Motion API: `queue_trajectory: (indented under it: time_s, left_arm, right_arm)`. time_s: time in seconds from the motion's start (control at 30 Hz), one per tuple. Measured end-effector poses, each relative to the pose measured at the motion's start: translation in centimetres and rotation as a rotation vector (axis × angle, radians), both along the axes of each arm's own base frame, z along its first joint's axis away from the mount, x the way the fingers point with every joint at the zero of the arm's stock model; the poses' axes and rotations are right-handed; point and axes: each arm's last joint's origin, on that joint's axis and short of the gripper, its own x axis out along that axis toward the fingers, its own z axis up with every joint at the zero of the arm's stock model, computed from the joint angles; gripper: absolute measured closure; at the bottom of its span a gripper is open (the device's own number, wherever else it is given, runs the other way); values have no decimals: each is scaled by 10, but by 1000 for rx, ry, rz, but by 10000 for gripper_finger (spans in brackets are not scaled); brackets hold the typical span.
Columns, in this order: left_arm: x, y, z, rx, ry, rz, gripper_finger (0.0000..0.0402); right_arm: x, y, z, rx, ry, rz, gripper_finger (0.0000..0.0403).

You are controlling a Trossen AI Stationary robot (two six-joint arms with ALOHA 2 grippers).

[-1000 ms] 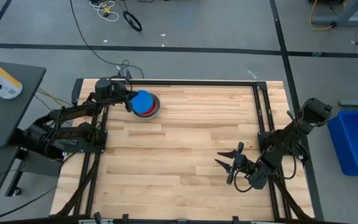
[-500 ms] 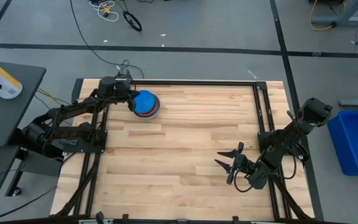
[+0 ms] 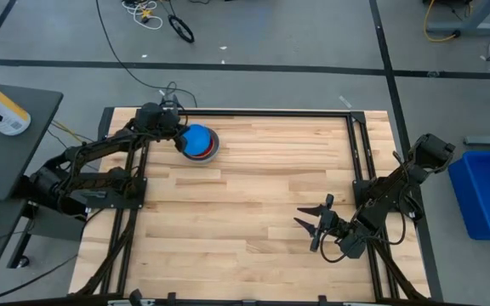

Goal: Nest bowls inside each other
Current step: Stack the light blue bowl on the red bowl

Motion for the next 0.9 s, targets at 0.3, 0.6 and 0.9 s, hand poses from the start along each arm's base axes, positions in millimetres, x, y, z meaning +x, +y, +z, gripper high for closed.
queue_trajectory:
  time_s: [0.3,0.6,0.9]
  left_arm:
    - [1,1,5,-19,25,-1,396]
    - [11,5,18,-41,56,-28,396]
    - [30,21,-5,-112,155,-24,396]
  right_arm:
    - [0,0,0,3,-3,0,244]
    - [0,0,1,6,-5,0,225]
    - [0,0,1,8,-6,-1,210]
